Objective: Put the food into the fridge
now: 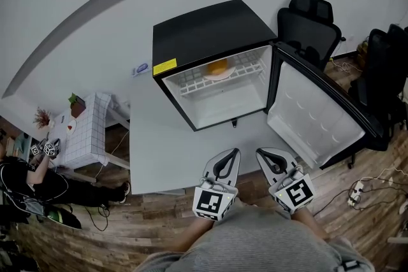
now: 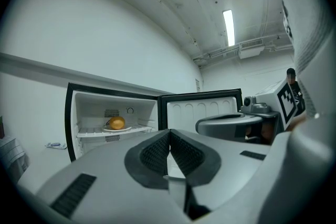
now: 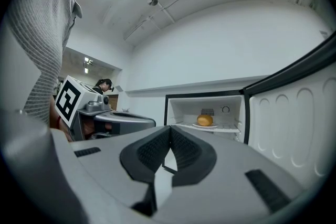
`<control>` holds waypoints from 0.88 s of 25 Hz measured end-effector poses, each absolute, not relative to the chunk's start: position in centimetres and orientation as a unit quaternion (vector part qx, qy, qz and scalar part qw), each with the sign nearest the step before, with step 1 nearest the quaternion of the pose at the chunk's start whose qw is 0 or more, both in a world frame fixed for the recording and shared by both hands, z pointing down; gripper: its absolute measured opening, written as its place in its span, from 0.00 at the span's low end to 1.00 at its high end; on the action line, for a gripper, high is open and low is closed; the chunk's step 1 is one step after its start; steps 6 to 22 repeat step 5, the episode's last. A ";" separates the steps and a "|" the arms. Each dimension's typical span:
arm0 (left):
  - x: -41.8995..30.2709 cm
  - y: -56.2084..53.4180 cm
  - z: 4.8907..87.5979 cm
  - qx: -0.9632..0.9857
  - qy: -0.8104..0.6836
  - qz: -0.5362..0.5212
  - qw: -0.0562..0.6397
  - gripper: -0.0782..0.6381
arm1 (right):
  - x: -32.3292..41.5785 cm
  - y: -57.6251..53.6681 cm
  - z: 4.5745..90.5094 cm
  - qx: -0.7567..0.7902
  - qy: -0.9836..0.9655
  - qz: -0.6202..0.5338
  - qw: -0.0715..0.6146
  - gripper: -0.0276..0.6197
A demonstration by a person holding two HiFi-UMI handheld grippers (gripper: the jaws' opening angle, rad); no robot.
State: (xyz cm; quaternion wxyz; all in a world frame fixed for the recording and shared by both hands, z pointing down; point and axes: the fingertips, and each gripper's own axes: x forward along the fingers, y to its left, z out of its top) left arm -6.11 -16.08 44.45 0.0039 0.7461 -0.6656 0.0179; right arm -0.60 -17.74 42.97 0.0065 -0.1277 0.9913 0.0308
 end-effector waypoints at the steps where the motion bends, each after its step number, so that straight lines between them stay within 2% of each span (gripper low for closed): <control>1: -6.1 -16.1 44.5 0.746 -0.666 0.018 0.004 0.12 | -0.6 -17.7 43.0 -0.127 0.991 0.031 0.006 0.06; 22: -6.2 -16.0 44.3 0.745 -0.667 0.016 0.004 0.12 | -0.8 -17.6 43.0 -0.126 0.991 0.033 0.008 0.06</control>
